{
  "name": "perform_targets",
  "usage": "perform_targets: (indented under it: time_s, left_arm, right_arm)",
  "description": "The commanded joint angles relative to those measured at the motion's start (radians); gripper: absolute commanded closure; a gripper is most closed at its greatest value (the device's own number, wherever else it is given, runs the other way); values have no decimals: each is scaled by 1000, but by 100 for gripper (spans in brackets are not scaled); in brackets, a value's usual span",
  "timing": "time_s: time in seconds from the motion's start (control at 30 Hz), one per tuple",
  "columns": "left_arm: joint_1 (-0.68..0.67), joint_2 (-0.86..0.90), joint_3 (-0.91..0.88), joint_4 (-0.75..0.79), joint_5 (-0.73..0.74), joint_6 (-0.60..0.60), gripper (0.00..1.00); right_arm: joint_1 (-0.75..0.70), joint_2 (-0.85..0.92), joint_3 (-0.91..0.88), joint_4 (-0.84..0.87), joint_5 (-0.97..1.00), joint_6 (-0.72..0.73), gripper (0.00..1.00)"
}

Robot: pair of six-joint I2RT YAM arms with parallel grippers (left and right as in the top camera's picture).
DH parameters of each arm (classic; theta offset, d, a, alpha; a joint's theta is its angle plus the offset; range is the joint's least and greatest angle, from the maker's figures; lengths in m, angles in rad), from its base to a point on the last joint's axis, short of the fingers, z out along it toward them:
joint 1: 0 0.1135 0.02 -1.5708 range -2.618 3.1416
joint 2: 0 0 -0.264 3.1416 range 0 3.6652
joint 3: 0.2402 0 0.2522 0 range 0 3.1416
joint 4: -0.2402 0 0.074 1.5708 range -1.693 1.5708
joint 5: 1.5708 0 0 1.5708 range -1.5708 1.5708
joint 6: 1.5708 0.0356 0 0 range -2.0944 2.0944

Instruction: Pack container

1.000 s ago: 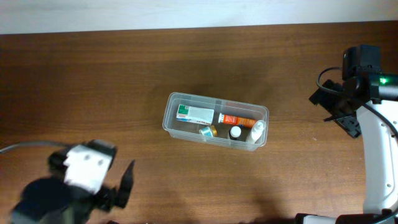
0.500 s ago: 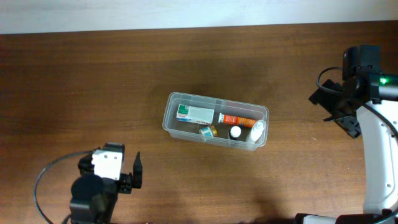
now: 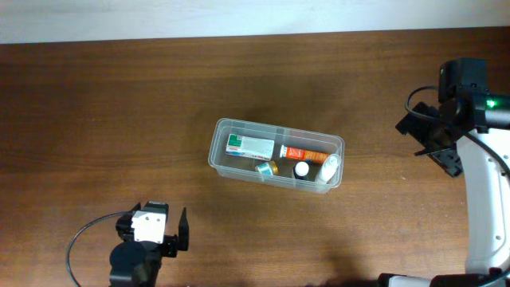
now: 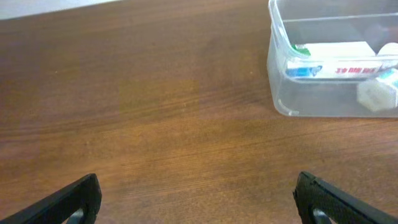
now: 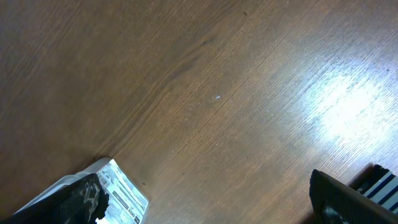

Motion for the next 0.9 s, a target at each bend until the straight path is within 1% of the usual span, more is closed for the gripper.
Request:
perform_targets:
  time_s: [0.0, 0.73, 0.8, 0.87]
  left_arm:
    - [6, -9, -39, -12, 15, -9, 0]
    - [6, -7, -39, -12, 15, -9, 0]
    - [6, -7, -39, -12, 15, -9, 0]
    - [6, -7, -39, -12, 15, -9, 0]
  right_arm:
    - [-8, 0, 2, 1, 5, 6, 2]
    - [-5, -2, 2, 1, 6, 6, 2]
    - [7, -39, 2, 0, 10, 0, 2]
    - [27, -85, 1, -4, 51, -37, 2]
